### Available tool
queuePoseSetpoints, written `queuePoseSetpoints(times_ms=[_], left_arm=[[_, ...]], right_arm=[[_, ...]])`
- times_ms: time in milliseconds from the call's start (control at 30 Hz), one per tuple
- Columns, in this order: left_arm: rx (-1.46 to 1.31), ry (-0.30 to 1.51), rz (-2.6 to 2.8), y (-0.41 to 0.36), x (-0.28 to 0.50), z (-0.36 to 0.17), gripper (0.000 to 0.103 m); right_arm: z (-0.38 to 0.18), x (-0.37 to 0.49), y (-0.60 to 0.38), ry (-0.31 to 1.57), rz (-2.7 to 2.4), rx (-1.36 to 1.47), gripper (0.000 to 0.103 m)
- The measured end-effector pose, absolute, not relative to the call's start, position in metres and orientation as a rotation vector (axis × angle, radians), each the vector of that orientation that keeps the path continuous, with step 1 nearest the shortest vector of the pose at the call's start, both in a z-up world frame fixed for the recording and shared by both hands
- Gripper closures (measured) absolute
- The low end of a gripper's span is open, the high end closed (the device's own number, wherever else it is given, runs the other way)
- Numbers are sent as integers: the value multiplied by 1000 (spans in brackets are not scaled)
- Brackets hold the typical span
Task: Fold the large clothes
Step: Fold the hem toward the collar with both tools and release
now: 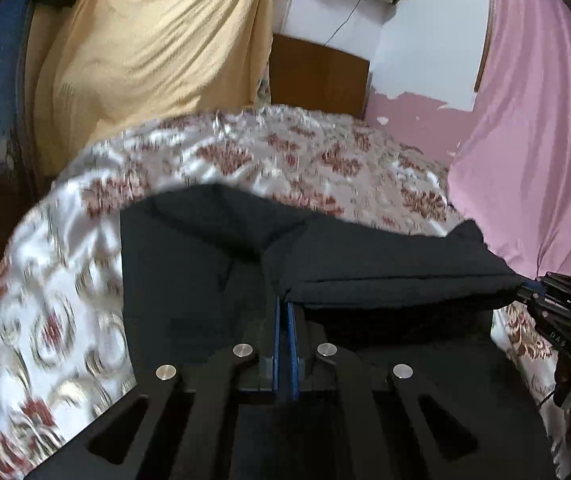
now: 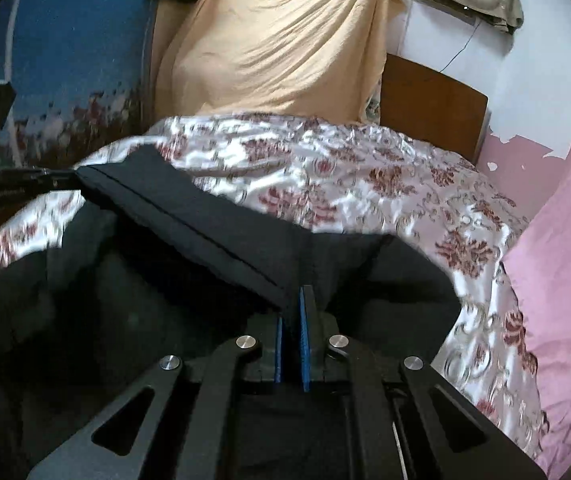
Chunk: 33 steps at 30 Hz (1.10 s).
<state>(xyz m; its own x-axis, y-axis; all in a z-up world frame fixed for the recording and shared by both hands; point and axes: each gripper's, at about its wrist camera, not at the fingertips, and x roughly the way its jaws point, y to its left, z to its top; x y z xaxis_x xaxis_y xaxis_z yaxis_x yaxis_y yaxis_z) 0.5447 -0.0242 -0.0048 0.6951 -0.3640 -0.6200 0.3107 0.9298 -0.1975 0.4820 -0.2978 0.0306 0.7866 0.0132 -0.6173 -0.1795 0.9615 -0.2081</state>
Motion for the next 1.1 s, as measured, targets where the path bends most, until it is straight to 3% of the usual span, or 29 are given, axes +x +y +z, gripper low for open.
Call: queuePoseSetpoints(times_ms=[400, 600, 700, 767, 833, 1067, 1100], left_arm=[[-192, 843, -304, -29, 599, -87, 102], [-304, 817, -366, -12, 596, -83, 101], [-310, 837, -332, -1, 596, -71, 101], [-256, 800, -303, 5, 593, -51, 101], [-180, 731, -290, 3, 593, -31, 101], [-113, 655, -333, -61, 674, 27, 100], [-128, 672, -338, -69, 687, 28, 100]], right_arm=[[-59, 530, -312, 768, -6, -215, 97], [-67, 527, -304, 712, 4, -255, 96], [-56, 518, -312, 695, 39, -209, 89], [-44, 509, -325, 701, 72, -135, 74], [-29, 499, -337, 673, 117, -62, 52], [31, 552, -349, 573, 95, 101, 51], [31, 579, -349, 608, 95, 159, 59]])
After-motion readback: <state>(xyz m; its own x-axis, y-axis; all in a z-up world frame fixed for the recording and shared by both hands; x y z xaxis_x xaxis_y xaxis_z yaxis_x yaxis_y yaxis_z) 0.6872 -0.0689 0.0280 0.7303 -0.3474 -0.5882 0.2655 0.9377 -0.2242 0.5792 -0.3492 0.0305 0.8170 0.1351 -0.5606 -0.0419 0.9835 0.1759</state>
